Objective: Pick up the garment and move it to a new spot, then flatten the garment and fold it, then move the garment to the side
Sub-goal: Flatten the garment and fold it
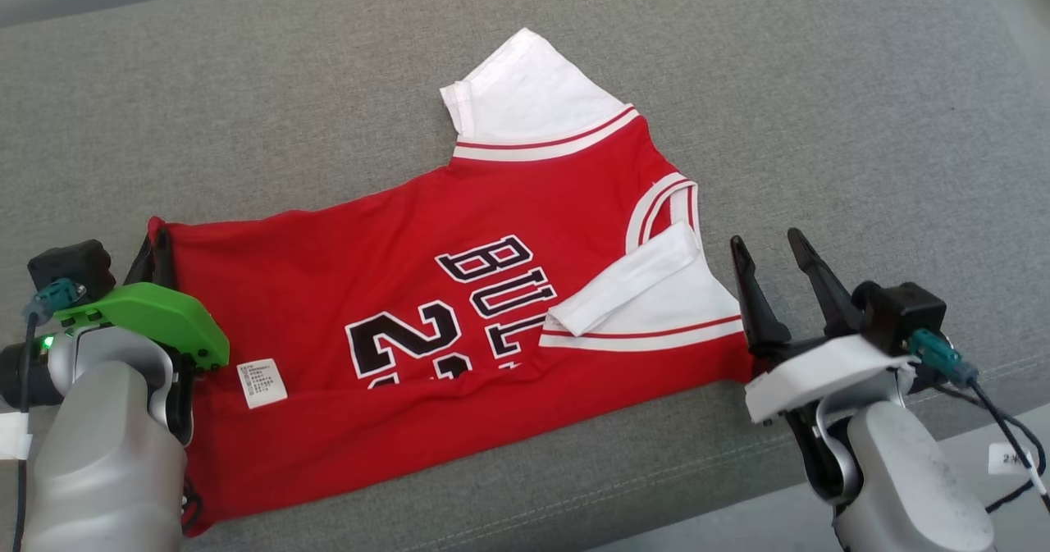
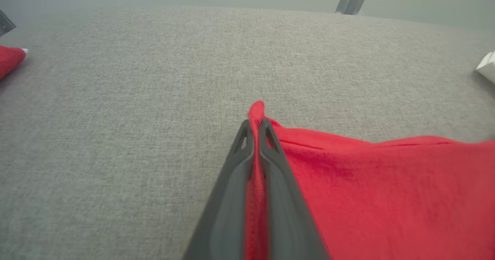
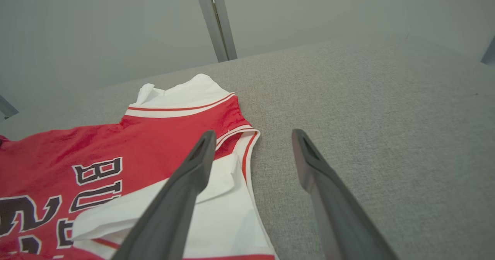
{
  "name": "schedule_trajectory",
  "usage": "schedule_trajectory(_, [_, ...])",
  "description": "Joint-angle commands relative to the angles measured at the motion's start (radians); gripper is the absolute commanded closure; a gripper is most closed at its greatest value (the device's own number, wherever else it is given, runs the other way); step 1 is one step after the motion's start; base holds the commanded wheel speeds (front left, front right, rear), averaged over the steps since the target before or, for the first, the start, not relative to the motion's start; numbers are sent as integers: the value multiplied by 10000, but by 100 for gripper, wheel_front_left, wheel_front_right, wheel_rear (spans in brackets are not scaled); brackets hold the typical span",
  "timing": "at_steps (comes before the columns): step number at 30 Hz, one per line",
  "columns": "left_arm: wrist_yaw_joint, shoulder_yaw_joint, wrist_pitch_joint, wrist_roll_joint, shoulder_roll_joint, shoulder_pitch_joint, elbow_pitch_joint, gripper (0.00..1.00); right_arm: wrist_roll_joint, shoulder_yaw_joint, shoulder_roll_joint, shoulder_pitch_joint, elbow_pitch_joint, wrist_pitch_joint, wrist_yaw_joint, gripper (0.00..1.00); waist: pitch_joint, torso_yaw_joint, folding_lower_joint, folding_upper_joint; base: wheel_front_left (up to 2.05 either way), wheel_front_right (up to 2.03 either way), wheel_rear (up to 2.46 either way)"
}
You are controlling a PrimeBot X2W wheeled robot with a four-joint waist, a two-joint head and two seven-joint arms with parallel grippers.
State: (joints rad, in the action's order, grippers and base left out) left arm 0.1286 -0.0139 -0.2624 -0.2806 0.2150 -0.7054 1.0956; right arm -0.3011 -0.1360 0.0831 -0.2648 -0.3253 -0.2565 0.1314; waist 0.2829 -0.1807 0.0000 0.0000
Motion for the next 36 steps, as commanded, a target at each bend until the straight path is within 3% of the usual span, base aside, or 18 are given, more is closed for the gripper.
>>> schedule_trajectory(1, [12,-33,-28,-77,50,170,-229,100,60,-81,110,-376,-37,59,-14,0,-66,86,0,0,0,0,0])
schedule_trajectory(7, [12,25,-30,66,-250,448,-1185,100,-7,-450,259,-2342,-1065,1013,-14,0,32,507,0,0,0,0,0])
schedule_trajectory(15, [13,423,-29,308,-687,270,-1861,100,-133,-909,109,-5433,-3821,2070,-12,0,489,1274,0,0,0,0,0])
schedule_trajectory(23, [14,996,-18,391,-1062,-141,-2373,100,158,-734,34,-8051,-6872,1908,-14,0,1143,2073,0,0,0,0,0])
schedule_trajectory(31, [14,1579,-19,245,-1331,-484,-2729,100,551,-178,225,-9605,-8826,1612,-14,0,1797,2717,0,0,0,0,0])
schedule_trajectory(36, [14,2009,-19,192,-1511,-698,-3133,100,904,224,475,-10149,-9437,1503,-14,0,2320,3229,0,0,0,0,0])
